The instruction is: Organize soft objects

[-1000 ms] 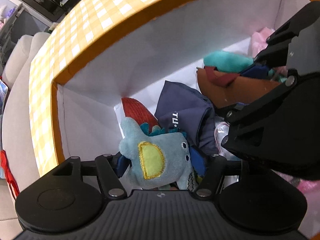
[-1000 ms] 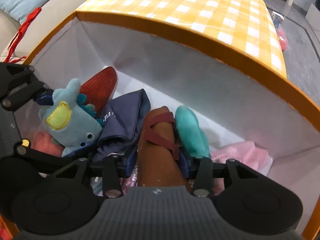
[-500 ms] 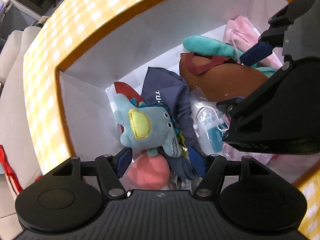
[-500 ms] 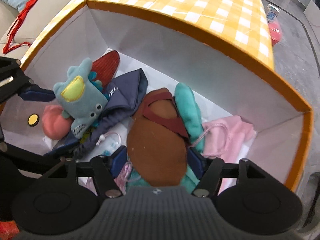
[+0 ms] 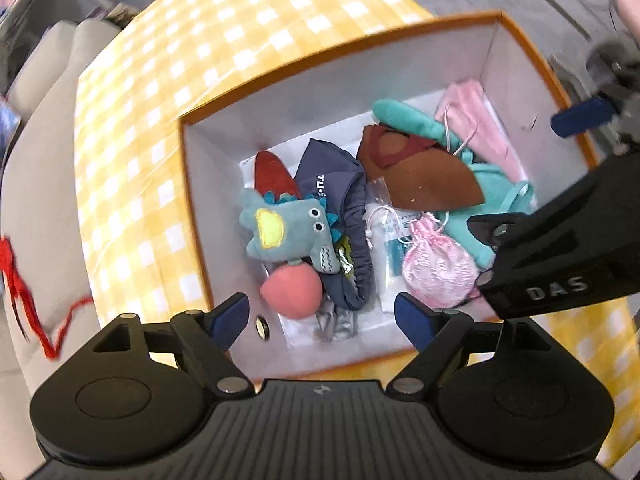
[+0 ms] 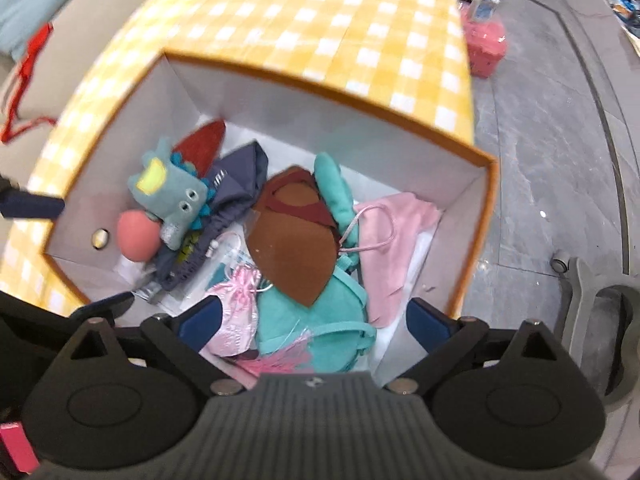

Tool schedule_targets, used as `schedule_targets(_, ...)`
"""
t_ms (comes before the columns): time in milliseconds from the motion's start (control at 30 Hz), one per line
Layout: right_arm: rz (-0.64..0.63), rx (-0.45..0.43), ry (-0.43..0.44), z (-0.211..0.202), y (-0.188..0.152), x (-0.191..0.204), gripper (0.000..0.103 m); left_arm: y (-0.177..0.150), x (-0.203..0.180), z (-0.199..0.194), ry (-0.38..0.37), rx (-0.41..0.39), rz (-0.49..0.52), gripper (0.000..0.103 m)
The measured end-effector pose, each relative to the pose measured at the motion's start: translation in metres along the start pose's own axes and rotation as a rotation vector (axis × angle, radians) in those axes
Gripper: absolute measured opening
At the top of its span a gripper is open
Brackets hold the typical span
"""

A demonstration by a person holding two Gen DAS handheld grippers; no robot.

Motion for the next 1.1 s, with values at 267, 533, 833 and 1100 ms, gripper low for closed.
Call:
schedule_targets(267, 0.075, -0.228, -0.005, -0.052, -0.028, -0.007, 0.100, -0.021, 0.010, -0.033, -0.008, -0.082, -0.236, 0.097)
schedule_targets(533, 0.162, -0.376, -0.020, -0.065, -0.057, -0.014, 0.100, -0.033, 0.006, -0.054, -0.017, -0.230, -0.440, 0.097)
schedule_targets(833, 0.184, -0.546, -0.081, -0.063, -0.066, -0.021, 0.100, -0.037, -0.007, -0.059, 0.074, -0.366, -0.440, 0.097)
schedule_targets(1100, 0.159, -0.570, -0.112, -0.052, -0.067, -0.017, 0.100, -0.042, -0.009, -0.040, 0.090, -0.402, -0.507, 0.097)
Point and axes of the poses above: each gripper's, at about its wrist camera, not at the fingertips, and z roughly the way its jaws point, x to its left, y to its top, the point moved 6 cm from there along z, roughly the way its jaws point
